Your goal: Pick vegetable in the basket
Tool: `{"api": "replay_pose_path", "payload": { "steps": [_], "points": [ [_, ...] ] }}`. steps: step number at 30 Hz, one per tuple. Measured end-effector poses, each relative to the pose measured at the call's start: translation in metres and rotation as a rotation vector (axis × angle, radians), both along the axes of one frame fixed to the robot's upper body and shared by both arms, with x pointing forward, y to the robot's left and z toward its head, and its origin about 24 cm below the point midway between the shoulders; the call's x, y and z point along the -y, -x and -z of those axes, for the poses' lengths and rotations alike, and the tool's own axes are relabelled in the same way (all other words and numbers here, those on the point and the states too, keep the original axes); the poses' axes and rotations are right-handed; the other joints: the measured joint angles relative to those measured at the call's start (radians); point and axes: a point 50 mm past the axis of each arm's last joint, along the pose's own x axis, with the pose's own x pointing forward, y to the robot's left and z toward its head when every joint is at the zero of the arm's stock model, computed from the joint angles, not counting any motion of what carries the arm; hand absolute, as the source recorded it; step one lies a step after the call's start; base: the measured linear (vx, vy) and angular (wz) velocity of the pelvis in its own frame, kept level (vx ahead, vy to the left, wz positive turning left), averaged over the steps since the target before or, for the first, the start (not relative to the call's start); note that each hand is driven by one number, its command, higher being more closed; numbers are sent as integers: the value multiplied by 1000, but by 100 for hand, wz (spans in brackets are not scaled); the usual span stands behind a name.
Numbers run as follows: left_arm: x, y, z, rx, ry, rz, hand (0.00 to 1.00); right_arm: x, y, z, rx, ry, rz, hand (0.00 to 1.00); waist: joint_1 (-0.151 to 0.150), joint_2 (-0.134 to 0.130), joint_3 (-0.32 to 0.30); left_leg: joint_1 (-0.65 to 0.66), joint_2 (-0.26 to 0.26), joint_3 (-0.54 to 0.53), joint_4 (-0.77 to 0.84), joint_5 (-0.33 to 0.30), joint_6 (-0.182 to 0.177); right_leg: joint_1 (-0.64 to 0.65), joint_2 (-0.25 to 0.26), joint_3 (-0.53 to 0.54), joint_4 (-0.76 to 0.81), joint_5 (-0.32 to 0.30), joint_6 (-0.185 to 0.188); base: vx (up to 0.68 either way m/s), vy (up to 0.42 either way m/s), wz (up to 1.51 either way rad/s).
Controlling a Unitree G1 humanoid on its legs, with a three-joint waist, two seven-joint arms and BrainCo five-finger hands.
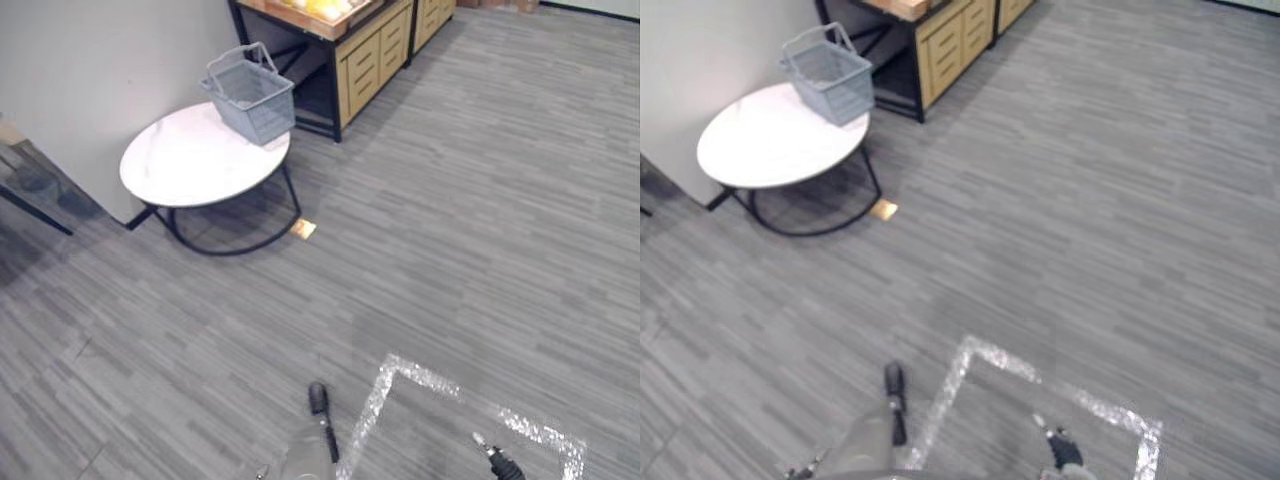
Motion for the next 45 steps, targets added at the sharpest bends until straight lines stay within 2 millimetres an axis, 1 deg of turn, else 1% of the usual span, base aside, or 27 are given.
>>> {"api": "replay_pose_path", "payload": {
  "steps": [2, 3, 6, 8, 9, 10, 12, 15, 16, 17, 18, 19, 20, 24, 26, 27, 28, 31, 33, 35, 36, 37, 38, 39, 40, 42, 45],
  "points": [
    [-3, -5, -1, -3, -10, 49, 0, -8, -2, 1, 14, -21, 2, 0, -7, -12, -20, -2, -44, 13, 28, -46, 39, -88, -40, 63, 155, 72, 4, 554, 264, 14],
    [-4, -6, -1, -9, -13, 68, 0, -7, 0, 1, 7, -28, 27, 0, -11, -14, -19, 35, -70, 20, 37, -84, 64, -128, -59, 91, 295, 144, -1, 617, 305, 10],
    [-7, -6, -1, -37, -39, 185, 0, 0, 5, 1, 6, -10, 48, 0, -20, -6, -12, 220, -113, 35, 6, -190, 98, -272, -101, 109, 727, 472, 2, 668, 289, 0],
    [-11, -10, -3, -52, -64, 292, 0, 1, 1, -1, 27, -11, 49, 0, -43, -12, -5, 333, -134, 22, -28, -216, 118, -377, -94, 98, 961, 399, -7, 588, 187, 16],
    [-9, -16, -3, -44, -64, 323, 0, 4, -1, -2, 42, -10, 68, 0, -54, 1, 4, 411, -134, 8, -65, -229, 118, -437, -71, 58, 1025, 319, -25, 508, 92, 17],
    [-6, -22, -4, -33, -69, 359, 0, 7, -3, -4, 59, -9, 89, 0, -64, 11, 11, 481, -131, 3, -105, -230, 119, -492, -47, 14, 1020, 235, -37, 489, 71, 17],
    [-2, -36, -6, 7, -65, 367, 0, 7, -1, -4, 76, -22, 137, 0, -66, 18, 18, 560, -126, 1, -143, -237, 118, -577, -25, -51, 932, 183, -42, 460, -12, 22],
    [21, -59, -8, 94, -24, 361, 0, 9, 7, -5, 86, -23, 167, 0, -68, 38, 31, 632, -95, -8, -158, -304, 84, -625, -15, -138, 596, 192, -35, 490, -135, 55],
    [27, -66, -10, 124, -12, 357, 0, 9, 13, -4, 74, -21, 179, 0, -69, 42, 34, 665, -76, -7, -174, -347, 43, -624, -16, -149, 415, 210, -16, 511, -241, 54],
    [29, -70, -11, 142, -7, 337, 0, 9, 16, -3, 65, -22, 187, 0, -63, 37, 33, 698, -62, -9, -177, -378, 15, -620, -18, -141, 245, 257, -22, 536, -268, 41],
    [29, -68, -11, 141, -4, 309, 0, 9, 17, -3, 64, -23, 186, 0, -63, 38, 33, 715, -54, -10, -175, -396, 2, -620, -18, -134, 196, 285, -22, 599, -311, 14],
    [34, -65, -8, 131, 15, 270, 0, 11, 20, -3, 55, -17, 183, 0, -67, 51, 27, 742, -19, -10, -170, -432, -4, -622, 4, -141, 225, 386, -21, 636, -299, -5],
    [40, -62, -7, 122, 33, 253, 0, 16, 19, -4, 60, -4, 180, 0, -62, 82, 23, 754, 5, -1, -156, -416, -3, -652, 27, -142, 318, 333, -45, 648, -301, -7],
    [51, -67, -7, 143, 67, 224, 0, 17, 22, -4, 53, -1, 180, 0, -68, 102, 15, 743, 64, -62, -27, -263, -41, -619, 40, -184, 460, 168, -94, 621, -371, 12],
    [49, -68, -7, 156, 76, 210, 0, 18, 22, -4, 45, 3, 176, 0, -72, 109, 13, 637, 116, -141, 239, -154, -87, -524, 64, -226, 420, 123, -101, 528, -310, 34],
    [47, -69, -8, 169, 75, 187, 0, 18, 22, -4, 40, 3, 174, 0, -71, 104, 15, 522, 133, -213, 463, -26, -127, -451, 76, -250, 371, 106, -104, 451, -205, 41],
    [44, -71, -9, 182, 76, 158, 0, 20, 23, -4, 34, 10, 166, 0, -66, 104, 20, 406, 157, -220, 677, -10, -149, -372, 89, -268, 317, 98, -109, 539, -231, 37],
    [33, -69, -10, 197, 72, 88, 0, 20, 20, -4, 27, 22, 129, 0, -57, 94, 26, 252, 191, -83, 869, -92, -97, -183, 100, -282, 174, 100, -104, 440, -114, 12],
    [28, -69, -12, 211, 53, 80, 0, 19, 11, -5, 46, 25, 116, 0, -51, 94, 26, 149, 184, 18, 784, -167, -76, -85, 100, -292, 77, 115, -77, 356, -25, 0],
    [27, -72, -13, 222, 37, 88, 0, 17, 7, -6, 53, 25, 114, 0, -29, 91, 27, 109, 142, 125, 537, -200, -50, -20, 92, -300, 16, 120, -52, 372, 68, -6],
    [26, -72, -14, 222, 32, 85, 0, 16, 6, -6, 56, 24, 111, 0, -26, 89, 26, 110, 120, 148, 447, -193, -40, -1, 89, -302, 1, 119, -42, 431, 137, -7],
    [26, -68, -13, 209, 23, 75, 0, 14, 5, -6, 58, 22, 114, 0, -19, 90, 26, 124, 70, 168, 244, -154, -16, 36, 85, -301, -25, 113, -23, 468, 183, -14],
    [27, -59, -10, 182, 24, 61, 0, 12, 4, -6, 65, 20, 106, 0, -12, 102, 21, 158, 32, 165, 37, -56, -8, 67, 97, -288, -41, 99, 0, 473, 205, -20],
    [29, -52, -8, 167, 31, 48, 0, 12, 3, -6, 68, 23, 95, 0, -7, 117, 13, 157, 32, 159, -22, 8, 51, 77, 113, -268, -45, 89, 11, 547, 245, -10],
    [19, -42, -6, 146, 23, -10, 0, -3, -4, -5, 76, -4, 43, 0, -10, 71, -3, 166, -13, 169, -34, -14, 105, 85, 84, -234, -57, 81, -3, 362, 161, 4],
    [15, -38, -6, 145, 21, -53, 0, -15, -8, -5, 91, -28, 1, 0, -5, 36, -2, 159, -40, 173, -27, -49, 103, 77, 62, -183, -57, 95, -23, 341, 169, 16],
    [13, -31, -4, 125, 34, -96, 0, -21, -5, -3, 73, -46, 5, 0, 3, 20, -12, 201, -88, 190, -40, -96, 115, 78, 18, -105, -13, 145, 1, 377, 180, 4]
  ]
}}
